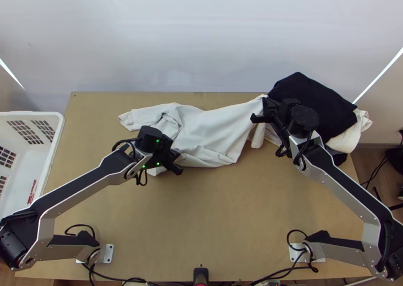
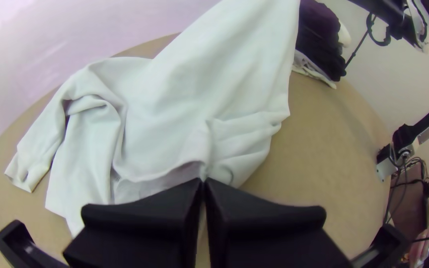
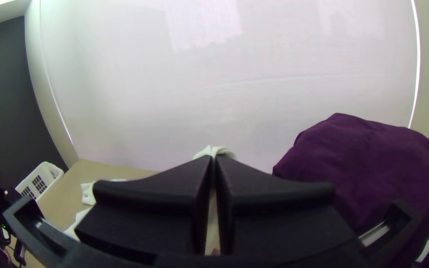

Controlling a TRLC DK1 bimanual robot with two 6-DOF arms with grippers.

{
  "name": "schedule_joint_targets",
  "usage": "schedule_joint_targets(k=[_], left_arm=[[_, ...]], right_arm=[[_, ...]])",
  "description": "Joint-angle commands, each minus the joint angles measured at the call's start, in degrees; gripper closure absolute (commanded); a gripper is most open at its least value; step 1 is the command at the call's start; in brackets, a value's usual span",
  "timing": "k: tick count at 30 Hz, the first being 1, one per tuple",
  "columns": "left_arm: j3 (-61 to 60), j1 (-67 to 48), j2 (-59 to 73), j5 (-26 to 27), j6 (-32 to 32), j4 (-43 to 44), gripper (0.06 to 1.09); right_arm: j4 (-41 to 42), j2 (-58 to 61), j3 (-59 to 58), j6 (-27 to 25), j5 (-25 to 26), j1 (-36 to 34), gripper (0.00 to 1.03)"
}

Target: Fold the t-shirt

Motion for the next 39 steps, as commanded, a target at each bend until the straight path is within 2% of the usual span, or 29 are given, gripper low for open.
schedule_joint_targets(k=[1, 7, 8, 11, 12, 13, 14, 15, 17, 18, 23, 28, 32, 39], left_arm=[[0.5, -0.3, 0.7, 0.3, -2.0, -1.4, 0.81], [1.3, 0.1, 1.8, 0.4, -3.1, -1.9, 0.82], [0.9, 0.0, 1.6, 0.4, -2.3, -1.5, 1.03], [1.0, 0.0, 1.4, 0.4, -2.0, -1.6, 1.05], [1.4, 0.0, 1.4, 0.3, -1.9, -3.4, 0.97], [2.1, 0.2, 1.4, 0.3, -1.8, -5.9, 0.80], [2.5, 0.5, 1.4, 0.3, -1.2, -8.3, 0.72], [2.6, 0.7, 1.1, 0.3, 0.2, -9.9, 0.72], [1.6, 1.5, -1.0, 0.1, 2.0, -10.5, 0.60], [1.3, 2.0, -2.1, 0.1, 2.3, -10.5, 0.58], [1.3, 3.0, -6.9, 0.2, 2.4, -11.6, 0.49], [1.1, 2.9, -5.4, 0.5, 2.4, -13.8, 0.50], [1.1, 1.6, -2.7, 3.4, 2.6, -16.3, 0.50], [0.4, 0.2, 0.8, 3.3, 2.6, -12.8, 0.50]], right_arm=[[0.1, 0.1, 0.2, -0.1, 0.0, 0.1, 1.00], [0.1, 0.1, 0.2, -0.1, 0.0, 0.2, 1.00], [0.1, 0.1, 0.2, -0.1, 0.0, 0.2, 1.00], [0.1, 0.0, 0.3, -0.1, 0.0, 0.2, 1.00], [0.1, -0.1, 0.4, -0.1, 0.0, 0.2, 1.00], [0.0, -0.1, 0.4, -0.2, 0.0, 0.1, 1.00], [-0.1, -0.2, 0.4, -0.2, 0.0, 0.1, 1.00], [-0.1, -0.2, 0.3, -0.2, 0.0, 0.1, 1.00], [-0.2, -0.3, 0.1, -0.3, 0.0, -0.1, 1.00], [-0.2, -0.3, 0.0, -0.2, 0.0, -0.1, 1.00], [-0.2, -0.5, -0.9, 0.2, 0.0, 0.1, 1.00], [0.0, -0.2, -0.5, 0.3, 0.0, 0.5, 1.00], [0.0, -0.1, 0.0, 0.3, 0.0, 0.4, 1.00], [0.0, -0.2, -0.5, 0.1, 0.0, 0.0, 1.00]])
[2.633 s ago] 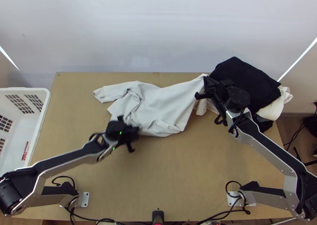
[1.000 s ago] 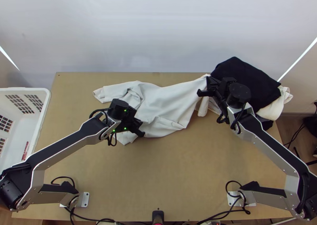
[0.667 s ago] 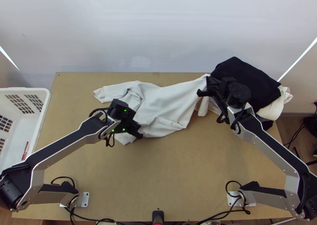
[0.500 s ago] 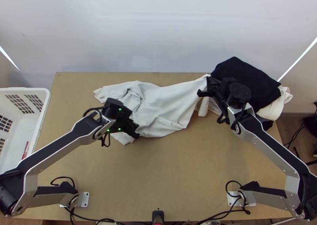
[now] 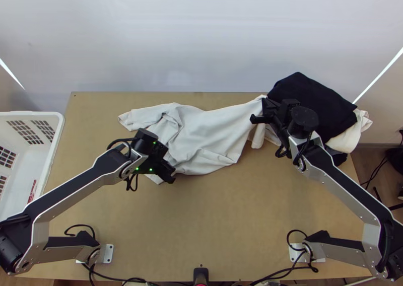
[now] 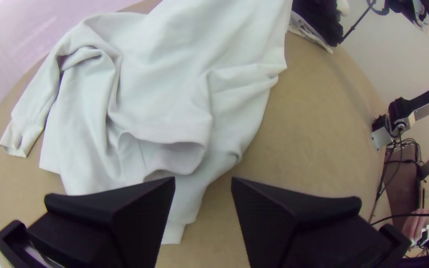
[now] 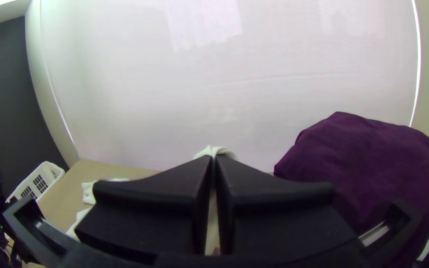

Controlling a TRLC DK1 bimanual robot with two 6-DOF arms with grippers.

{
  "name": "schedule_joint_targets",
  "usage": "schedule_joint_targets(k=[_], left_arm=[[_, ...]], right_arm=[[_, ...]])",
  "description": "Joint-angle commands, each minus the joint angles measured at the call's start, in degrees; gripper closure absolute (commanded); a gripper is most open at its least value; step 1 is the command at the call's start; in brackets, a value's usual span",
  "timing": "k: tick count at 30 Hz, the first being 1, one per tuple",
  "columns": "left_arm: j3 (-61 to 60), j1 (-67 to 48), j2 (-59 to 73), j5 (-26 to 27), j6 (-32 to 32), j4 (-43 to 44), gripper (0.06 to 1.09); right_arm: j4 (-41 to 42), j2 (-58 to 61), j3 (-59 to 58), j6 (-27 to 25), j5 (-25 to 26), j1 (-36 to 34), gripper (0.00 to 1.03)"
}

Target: Fold the t-shirt

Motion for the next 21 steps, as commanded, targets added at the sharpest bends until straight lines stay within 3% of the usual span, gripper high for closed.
schedule_joint_targets(k=[1, 16, 17, 19, 21], left_arm=[[0.0, -1.1, 3.2, 0.6, -0.5, 2.7, 0.50], [4.7, 0.1, 9.5, 0.5, -1.4, 4.4, 0.50], [4.6, 0.0, 9.9, 0.5, -1.6, 4.3, 0.57], [4.4, -0.1, 10.6, 0.5, -2.0, 5.0, 1.00], [4.2, 0.0, 10.6, 0.5, -2.2, 5.2, 1.05]], right_arm=[[0.1, 0.0, -0.4, -0.1, 0.0, -0.2, 1.00], [0.5, 0.3, -0.1, -0.1, 0.0, -0.3, 1.00], [0.5, 0.3, 0.1, -0.1, 0.0, -0.3, 1.00], [0.5, 0.3, 0.1, -0.1, 0.0, -0.5, 1.00], [0.5, 0.3, 0.3, -0.1, 0.0, -0.8, 1.00]])
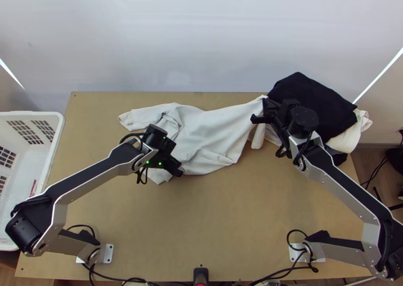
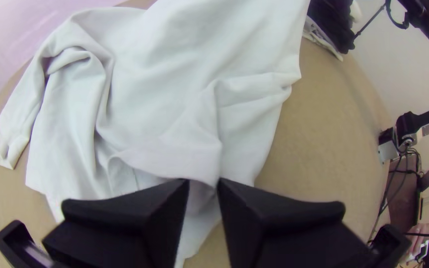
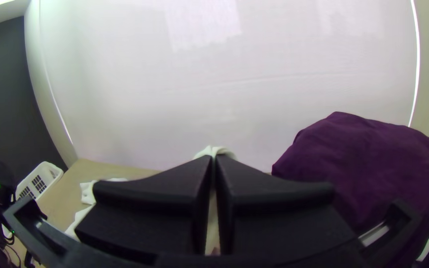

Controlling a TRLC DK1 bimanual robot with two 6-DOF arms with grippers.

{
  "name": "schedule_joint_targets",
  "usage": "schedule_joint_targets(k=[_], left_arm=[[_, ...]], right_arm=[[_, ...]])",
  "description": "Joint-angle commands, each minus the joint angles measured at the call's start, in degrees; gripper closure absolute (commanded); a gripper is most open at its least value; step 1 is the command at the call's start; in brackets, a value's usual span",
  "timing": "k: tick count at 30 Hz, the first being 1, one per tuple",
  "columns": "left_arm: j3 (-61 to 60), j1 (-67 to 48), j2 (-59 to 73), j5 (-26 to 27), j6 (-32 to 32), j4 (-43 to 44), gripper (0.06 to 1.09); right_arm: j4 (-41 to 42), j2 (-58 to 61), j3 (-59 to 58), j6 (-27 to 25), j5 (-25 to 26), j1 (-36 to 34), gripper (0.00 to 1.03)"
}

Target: Fold the t-shirt

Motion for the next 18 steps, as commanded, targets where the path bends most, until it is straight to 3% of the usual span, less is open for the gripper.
schedule_joint_targets(k=[1, 3, 8, 10, 18], left_arm=[[0.7, 0.4, 1.9, -0.1, -0.9, 1.2, 1.05], [4.3, 3.7, 0.9, 0.1, -4.9, 1.0, 1.05], [15.9, 20.7, -0.2, 3.7, -26.3, 3.4, 1.05], [16.3, 23.5, -2.8, 2.1, -29.0, 5.5, 1.05], [10.4, 29.8, -12.5, 0.7, -34.1, 15.1, 1.05]], right_arm=[[0.1, 0.1, 0.5, 0.0, 0.0, -0.5, 1.00], [0.1, 0.0, 0.8, 0.1, 0.0, -0.8, 1.00], [-0.7, -1.1, 0.6, 0.8, 0.0, -1.0, 1.00], [-2.0, -2.1, 0.3, 0.5, 0.0, -0.8, 1.00], [-4.9, -5.5, 3.3, -8.7, 0.0, 1.0, 1.00]])
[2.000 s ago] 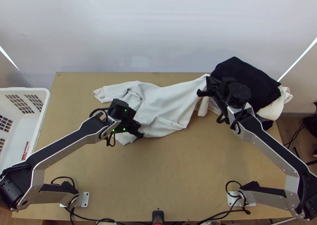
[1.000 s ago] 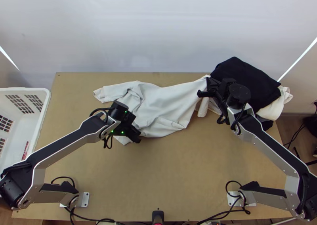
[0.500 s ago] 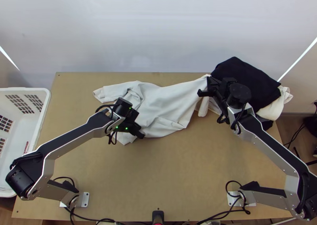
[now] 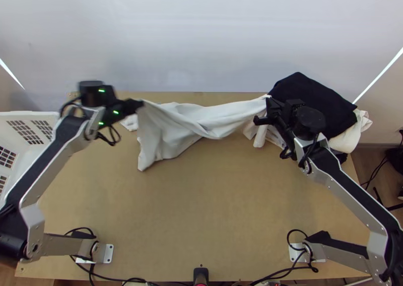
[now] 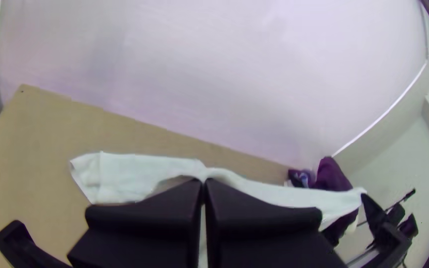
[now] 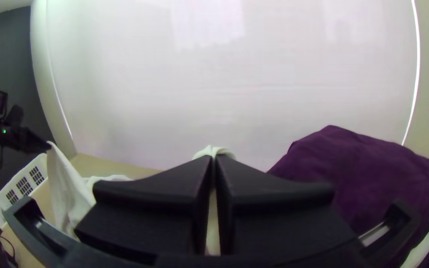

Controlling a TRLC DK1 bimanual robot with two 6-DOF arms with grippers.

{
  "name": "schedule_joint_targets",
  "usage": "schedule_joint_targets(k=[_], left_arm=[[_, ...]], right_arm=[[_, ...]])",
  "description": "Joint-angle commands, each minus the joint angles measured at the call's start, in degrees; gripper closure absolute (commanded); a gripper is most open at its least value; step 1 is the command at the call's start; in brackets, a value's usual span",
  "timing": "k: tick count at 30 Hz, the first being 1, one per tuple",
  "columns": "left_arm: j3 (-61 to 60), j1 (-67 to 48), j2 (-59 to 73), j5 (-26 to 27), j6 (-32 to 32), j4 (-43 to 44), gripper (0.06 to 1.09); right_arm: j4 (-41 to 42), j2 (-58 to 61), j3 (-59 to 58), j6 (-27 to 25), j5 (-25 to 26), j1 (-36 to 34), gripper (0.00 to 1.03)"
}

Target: Fold the t-shirt

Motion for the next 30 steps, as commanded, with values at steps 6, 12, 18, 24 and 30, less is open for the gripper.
schedule_joint_targets(k=[6, 12, 18, 24, 30], left_arm=[[-1.3, 9.1, -6.4, -1.5, -6.1, 12.5, 1.05], [3.1, 10.1, -6.2, -6.7, -4.9, 17.1, 1.05], [3.8, 8.1, -9.6, -13.0, 2.1, 21.0, 1.05], [-2.8, 7.9, -22.6, -14.4, 7.9, 21.1, 1.05], [-13.7, 11.8, -38.5, -16.9, 17.8, 24.8, 1.05]], right_arm=[[0.1, 7.9, 17.9, -5.8, 1.0, 0.7, 1.00], [7.5, 14.4, 29.8, -13.3, 0.8, 3.3, 1.00], [6.6, 12.4, 34.6, -14.9, 0.8, 4.4, 1.00], [-7.4, -3.1, 32.5, -14.3, 0.8, 9.4, 1.00], [-21.0, -25.2, 24.1, -14.7, 1.0, 15.3, 1.00]])
